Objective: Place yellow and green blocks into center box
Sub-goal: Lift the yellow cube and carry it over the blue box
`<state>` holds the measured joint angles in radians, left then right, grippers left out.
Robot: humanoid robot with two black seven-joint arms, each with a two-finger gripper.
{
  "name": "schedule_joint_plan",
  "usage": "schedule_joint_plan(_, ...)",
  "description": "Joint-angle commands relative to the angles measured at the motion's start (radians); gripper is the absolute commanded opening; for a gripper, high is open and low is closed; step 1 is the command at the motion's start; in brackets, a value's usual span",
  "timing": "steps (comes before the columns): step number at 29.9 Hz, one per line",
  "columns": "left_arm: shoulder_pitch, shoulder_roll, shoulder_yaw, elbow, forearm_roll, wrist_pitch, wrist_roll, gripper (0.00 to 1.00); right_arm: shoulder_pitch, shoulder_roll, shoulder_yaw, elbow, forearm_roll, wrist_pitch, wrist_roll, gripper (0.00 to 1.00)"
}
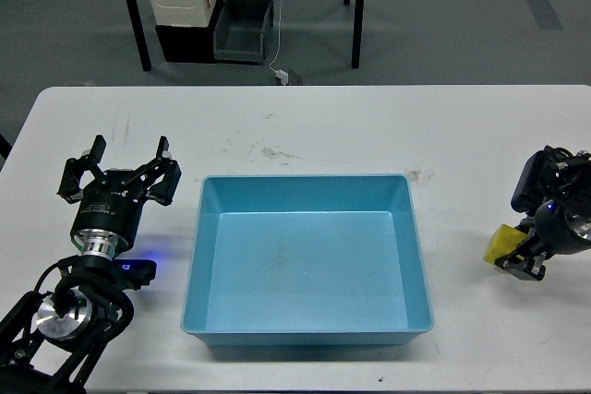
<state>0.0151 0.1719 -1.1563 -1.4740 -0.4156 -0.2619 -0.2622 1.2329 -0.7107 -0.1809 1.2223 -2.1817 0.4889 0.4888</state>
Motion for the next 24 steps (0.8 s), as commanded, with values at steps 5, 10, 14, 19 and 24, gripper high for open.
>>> schedule_joint_plan(5, -0.003, 0.015, 0.003, 0.001, 0.000, 0.001, 0.003, 1.00, 0.339, 0.017, 0.029, 0.149, 0.006, 0.000, 0.000, 0.06)
schedule_joint_plan(10, -0.017, 0.084, 0.006, 0.003, 0.003, 0.075, 0.014, 1.00, 0.494, 0.127, 0.028, 0.235, 0.095, 0.000, 0.000, 0.07)
schedule_joint_plan(14, -0.023, 0.116, -0.005, 0.000, 0.001, 0.078, 0.008, 1.00, 0.507, 0.275, 0.014, 0.241, 0.119, 0.000, 0.000, 0.07)
schedule_joint_plan(19, -0.047, 0.199, -0.023, 0.000, 0.004, 0.092, 0.014, 1.00, 0.458, 0.405, -0.061, 0.186, 0.123, 0.000, 0.000, 0.08)
schedule_joint_plan(24, -0.055, 0.308, -0.037, 0.004, 0.008, 0.110, 0.015, 1.00, 0.352, 0.497, -0.089, 0.106, 0.119, 0.000, 0.000, 0.13)
